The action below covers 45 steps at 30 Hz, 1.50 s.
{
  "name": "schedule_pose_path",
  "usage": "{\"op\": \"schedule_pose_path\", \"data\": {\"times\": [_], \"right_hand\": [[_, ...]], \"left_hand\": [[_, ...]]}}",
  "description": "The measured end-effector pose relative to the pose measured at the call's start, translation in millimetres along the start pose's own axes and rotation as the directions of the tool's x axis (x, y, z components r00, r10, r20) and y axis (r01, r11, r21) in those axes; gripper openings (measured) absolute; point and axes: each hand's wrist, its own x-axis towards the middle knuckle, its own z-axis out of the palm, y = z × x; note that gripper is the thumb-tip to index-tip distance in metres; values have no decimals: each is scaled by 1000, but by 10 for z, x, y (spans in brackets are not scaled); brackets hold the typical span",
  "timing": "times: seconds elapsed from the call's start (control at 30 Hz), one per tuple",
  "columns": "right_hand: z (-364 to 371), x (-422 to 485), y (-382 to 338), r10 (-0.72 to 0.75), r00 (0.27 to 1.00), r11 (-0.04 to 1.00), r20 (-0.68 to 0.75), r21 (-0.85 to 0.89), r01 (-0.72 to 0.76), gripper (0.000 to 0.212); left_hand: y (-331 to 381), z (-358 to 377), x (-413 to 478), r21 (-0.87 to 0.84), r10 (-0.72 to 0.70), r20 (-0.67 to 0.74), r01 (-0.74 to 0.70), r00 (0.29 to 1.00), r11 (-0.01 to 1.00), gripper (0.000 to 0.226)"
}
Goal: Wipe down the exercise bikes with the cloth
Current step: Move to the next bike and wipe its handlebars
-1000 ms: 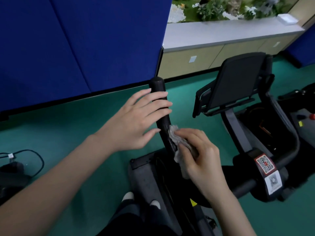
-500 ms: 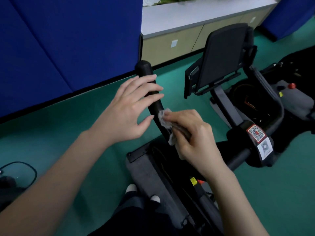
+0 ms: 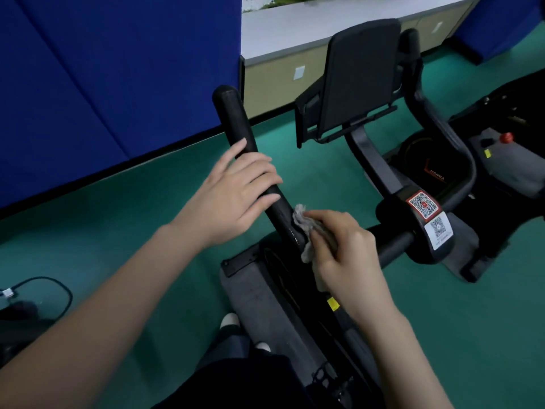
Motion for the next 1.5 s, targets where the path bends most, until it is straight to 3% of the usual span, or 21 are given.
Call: {"op": "schedule_pose_path", "data": {"times": [0.13,0.23,0.37,0.53,0.67,0.8,0.93,1.07,1.27,1.43,1.5], "right_hand": [[-99,-149,75,55,998,998,-27,21,-54,28],[-32,-5,-45,-28,993,999,-117,19,31,31],[149,36,-144,-188,979,982,-76,-17,187,40],[-26,-260,60,-151,984,988,-99,-34,148,42],[81,-136,-78,-157,970,987,-187,-76,145,37],[302,-127,-230,-202,973,970,-113,-159,183,41],[217,-409,-108,-74,973,979,-219,-202,29,39],[277,-391,-243,23,898,964,-439,-229,-136,33],[719,-250,-505,-21,909,937,-417,-325,-128,40],[657,-431,-414,94,774,901,-626,-278,-334,33],[653,-289,-486,164,766,899,-621,-225,-375,32]], "left_hand": [[30,30,14,-10,-47,-30,46,998,999,36],[28,23,23,-49,-71,-36,69,997,996,35],[-5,5,31,-83,-69,-36,66,997,994,33],[-1,24,47,-99,-73,-67,66,995,993,31],[-49,20,80,-46,-12,-85,9,996,999,30],[-150,-42,182,-8,101,-81,-102,992,995,30],[-255,-79,273,-7,196,-59,-197,979,980,33],[-371,-110,372,47,223,-95,-219,970,975,34],[-395,-86,370,28,249,-124,-247,961,969,31],[-416,-47,376,-4,246,-152,-250,957,968,28],[-425,-40,372,-6,251,-159,-255,955,967,28]]}}
